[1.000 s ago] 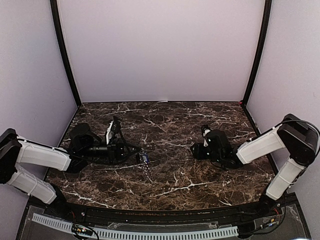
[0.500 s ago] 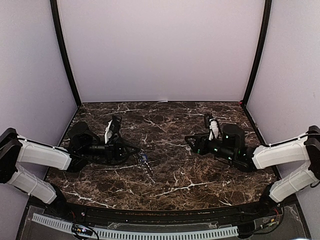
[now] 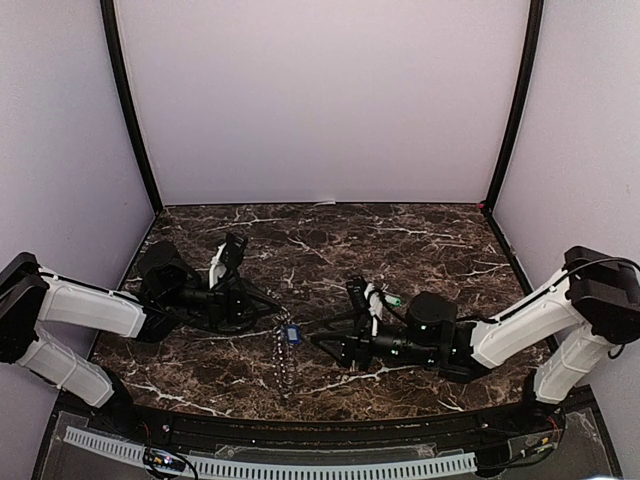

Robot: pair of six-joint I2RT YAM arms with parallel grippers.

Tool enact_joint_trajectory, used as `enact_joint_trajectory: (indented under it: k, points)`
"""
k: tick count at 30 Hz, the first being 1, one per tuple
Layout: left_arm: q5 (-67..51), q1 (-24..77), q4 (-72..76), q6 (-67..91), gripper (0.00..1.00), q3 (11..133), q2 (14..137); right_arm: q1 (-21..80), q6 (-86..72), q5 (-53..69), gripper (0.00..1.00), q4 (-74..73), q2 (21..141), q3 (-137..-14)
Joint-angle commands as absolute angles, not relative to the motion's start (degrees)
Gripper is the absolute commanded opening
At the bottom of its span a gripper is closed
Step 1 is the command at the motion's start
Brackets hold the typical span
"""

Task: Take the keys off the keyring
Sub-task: Pass from the left arm to the right

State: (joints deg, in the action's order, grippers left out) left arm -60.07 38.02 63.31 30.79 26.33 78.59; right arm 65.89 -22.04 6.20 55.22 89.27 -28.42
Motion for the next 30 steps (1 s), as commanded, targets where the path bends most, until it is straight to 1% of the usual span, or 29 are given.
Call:
enact_joint_trajectory:
  k: [1,8,14,22,27,30]
  points:
    - [-62.65,37.69,67.36,31.79,0.0,27.99,78.31,69.65,-20.32,3.47,0.51,64.23,94.05,-32.03]
    - [-63.81,37.62,69.45,33.27,0.0,27.79,78.97,72.15,-19.23,-2.6,0.46,62.21,98.64,-36.48]
    - [-64.53,37.63,70.32,33.78,0.0,28.16,79.66,72.33,-17.65,-3.39,0.41,60.37,100.46,-39.3]
    - [-63.45,37.66,71.01,33.84,0.0,27.38,79.25,72.48,-17.22,-2.32,0.19,61.5,100.81,-39.45]
    - [-61.72,37.65,70.85,33.12,0.0,26.3,78.46,72.57,-17.23,-2.65,0.0,62.54,99.78,-37.85]
    - [-61.15,37.67,70.67,32.89,0.0,25.88,77.9,72.58,-17.03,-2.97,0.0,63.28,99.18,-36.62]
